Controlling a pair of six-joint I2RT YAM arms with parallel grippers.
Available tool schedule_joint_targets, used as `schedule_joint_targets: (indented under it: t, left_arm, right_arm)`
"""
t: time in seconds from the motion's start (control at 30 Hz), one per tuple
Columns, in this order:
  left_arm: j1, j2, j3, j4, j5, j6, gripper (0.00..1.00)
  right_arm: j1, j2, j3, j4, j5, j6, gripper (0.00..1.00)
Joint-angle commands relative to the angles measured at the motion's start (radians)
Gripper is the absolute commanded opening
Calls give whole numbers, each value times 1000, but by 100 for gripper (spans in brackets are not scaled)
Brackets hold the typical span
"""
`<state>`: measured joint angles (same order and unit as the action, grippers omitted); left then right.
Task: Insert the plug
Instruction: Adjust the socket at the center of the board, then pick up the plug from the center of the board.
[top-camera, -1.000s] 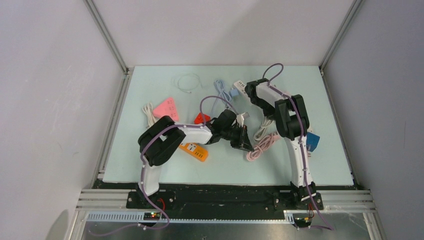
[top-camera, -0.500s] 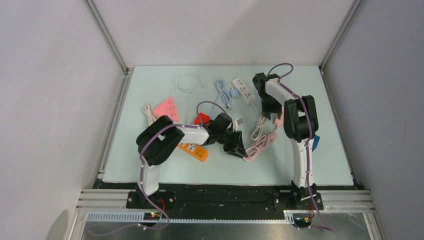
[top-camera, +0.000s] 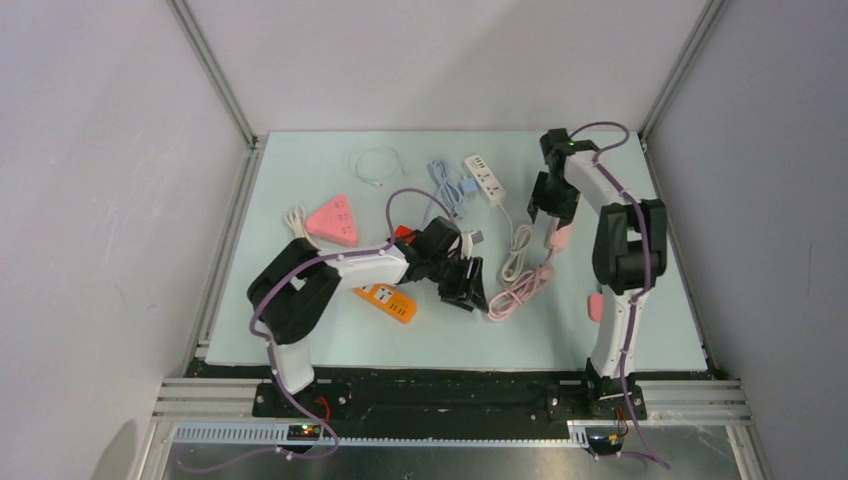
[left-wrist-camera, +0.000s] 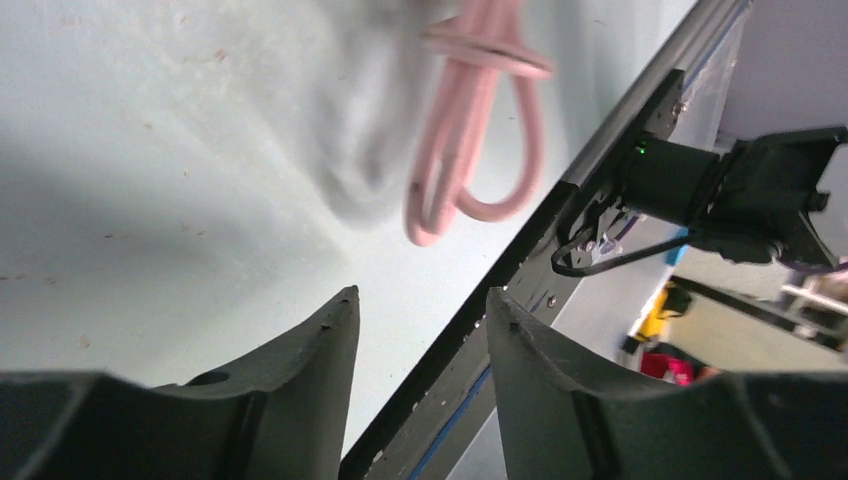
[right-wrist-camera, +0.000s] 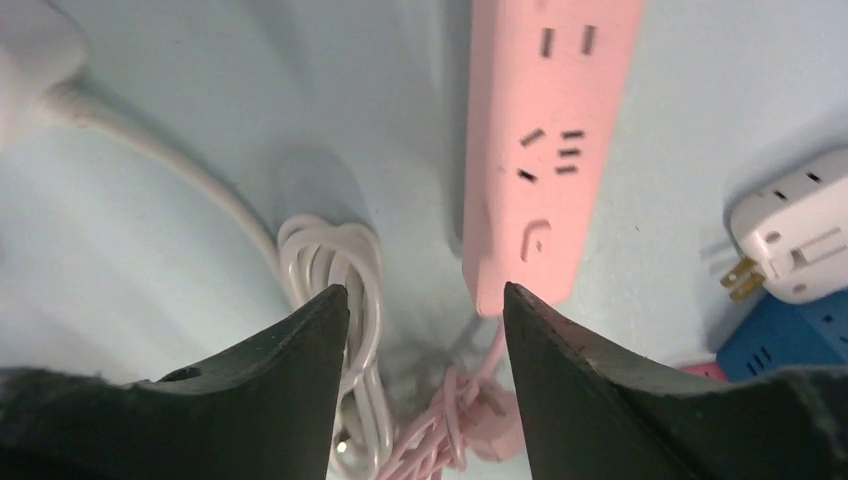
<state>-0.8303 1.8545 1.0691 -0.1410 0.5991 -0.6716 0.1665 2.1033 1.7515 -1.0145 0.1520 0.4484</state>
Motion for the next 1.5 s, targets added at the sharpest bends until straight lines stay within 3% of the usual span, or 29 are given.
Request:
schedule_joint_targets:
  t: [0.0, 0.23, 0.43, 0.57, 0.77, 0.87, 1.23, 1.33, 1.47]
  left_arm:
    - [8, -160, 70, -74, -39, 158, 56]
    - [16, -299, 49, -89, -111, 227, 68]
    - [46, -421, -6, -90, -227, 263, 79]
    - [93, -473, -35, -93, -250, 280, 86]
    - [159, -507, -63, -97, -243, 295, 97]
    - [182, -510, -62, -100, -232, 288, 100]
    - [305, -495, -25, -151, -184, 304, 100]
    - [330, -490, -3, -168, -181, 320, 100]
    - [339, -482, 19, -186, -173, 333, 100]
  right_arm:
    - [-76, -227, -57, 42, -96, 66, 64]
    - [-292, -550, -316, 33, -80, 106, 75]
    - [-421, -717, -539, 10, -72, 138, 80]
    - [-440, -730, -600, 6, 6, 137, 93]
    - [-439, -666, -613, 60, 135, 110, 95]
    - [-451, -609, -618, 99, 110, 48, 97]
    - [-452, -461, -635, 166, -33, -42, 88]
    - [-443, -450, -634, 168, 16, -13, 62]
    - [-392, -504, -632, 200, 104, 1, 47]
